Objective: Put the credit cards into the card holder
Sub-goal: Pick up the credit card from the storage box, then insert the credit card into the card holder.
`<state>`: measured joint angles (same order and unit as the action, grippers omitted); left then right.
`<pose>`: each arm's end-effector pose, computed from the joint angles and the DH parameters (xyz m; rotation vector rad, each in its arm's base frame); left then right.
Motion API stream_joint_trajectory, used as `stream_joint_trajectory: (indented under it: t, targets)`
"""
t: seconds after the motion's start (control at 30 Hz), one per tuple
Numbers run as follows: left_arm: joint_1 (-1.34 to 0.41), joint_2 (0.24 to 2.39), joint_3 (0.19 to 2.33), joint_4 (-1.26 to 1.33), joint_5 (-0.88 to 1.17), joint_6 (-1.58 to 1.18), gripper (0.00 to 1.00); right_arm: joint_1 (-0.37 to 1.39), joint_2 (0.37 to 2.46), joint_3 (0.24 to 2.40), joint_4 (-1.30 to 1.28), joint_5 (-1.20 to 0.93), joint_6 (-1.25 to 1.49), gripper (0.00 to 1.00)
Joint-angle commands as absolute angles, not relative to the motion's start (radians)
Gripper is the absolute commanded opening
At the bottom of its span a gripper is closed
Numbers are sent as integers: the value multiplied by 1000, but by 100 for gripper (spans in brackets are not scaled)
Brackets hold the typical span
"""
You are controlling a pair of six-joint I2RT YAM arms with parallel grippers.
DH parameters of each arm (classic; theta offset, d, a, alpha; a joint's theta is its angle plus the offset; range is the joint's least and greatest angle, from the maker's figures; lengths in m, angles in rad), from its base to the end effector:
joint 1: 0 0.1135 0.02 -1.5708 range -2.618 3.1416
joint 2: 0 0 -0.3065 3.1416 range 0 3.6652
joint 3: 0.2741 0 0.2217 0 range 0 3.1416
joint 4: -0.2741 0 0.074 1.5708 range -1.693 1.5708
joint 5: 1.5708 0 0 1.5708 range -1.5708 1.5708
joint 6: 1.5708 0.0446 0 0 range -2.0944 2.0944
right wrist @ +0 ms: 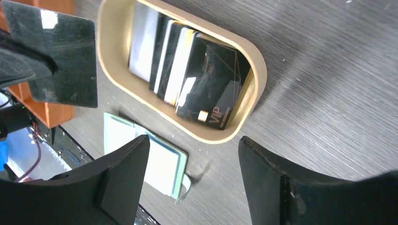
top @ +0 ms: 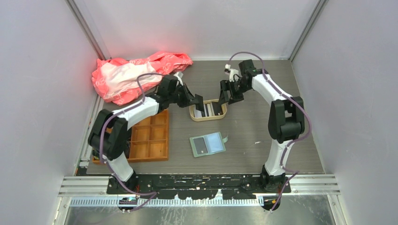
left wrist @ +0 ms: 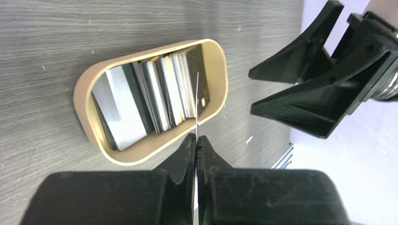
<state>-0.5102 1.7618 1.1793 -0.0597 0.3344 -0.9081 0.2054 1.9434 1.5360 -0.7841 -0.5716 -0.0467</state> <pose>0.3266 -0.1995 0.2776 -0.2772 2.4080 -1.0970 0.3794 0.1037 0.2659 -0.4895 2.6540 0.8302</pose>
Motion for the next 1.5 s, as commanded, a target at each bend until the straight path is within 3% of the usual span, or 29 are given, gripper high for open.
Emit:
stream_joint_trajectory:
  t: [0.0, 0.13, 0.33, 0.57, 0.63, 0.93, 1.17, 1.23, 1.3, 1.47]
  targets:
    - [-513, 1639, 1112, 55, 379, -836, 0, 181, 1769, 1583, -834, -672, -177, 76]
    - [-520, 1542, 1001, 250, 458, -839, 0, 183, 1670, 1532, -848, -823, -262, 79]
    - [-583, 1382, 803, 611, 558, -858, 0, 202, 1510, 1348, -704, -1170, -209, 99]
    - [-649, 1322, 649, 925, 577, -917, 0, 273, 1463, 1267, -579, -1151, -48, 95]
    - [-653, 1315, 636, 944, 578, -924, 0, 275, 1463, 1261, -543, -1153, -8, 90]
    - [-656, 1315, 626, 958, 580, -937, 0, 282, 1446, 1254, -500, -1222, 68, 49]
    - [-656, 1344, 629, 976, 588, -973, 2, 284, 1437, 1269, -582, -1262, -35, 2]
    - [-655, 1329, 613, 960, 544, -974, 12, 285, 1432, 1261, -613, -1243, -69, 1]
    - [-656, 1282, 589, 890, 471, -951, 34, 284, 1423, 1231, -642, -1212, -111, 1]
    - [-656, 1071, 583, 405, 315, -804, 47, 284, 1384, 1088, -618, -1123, -134, 1]
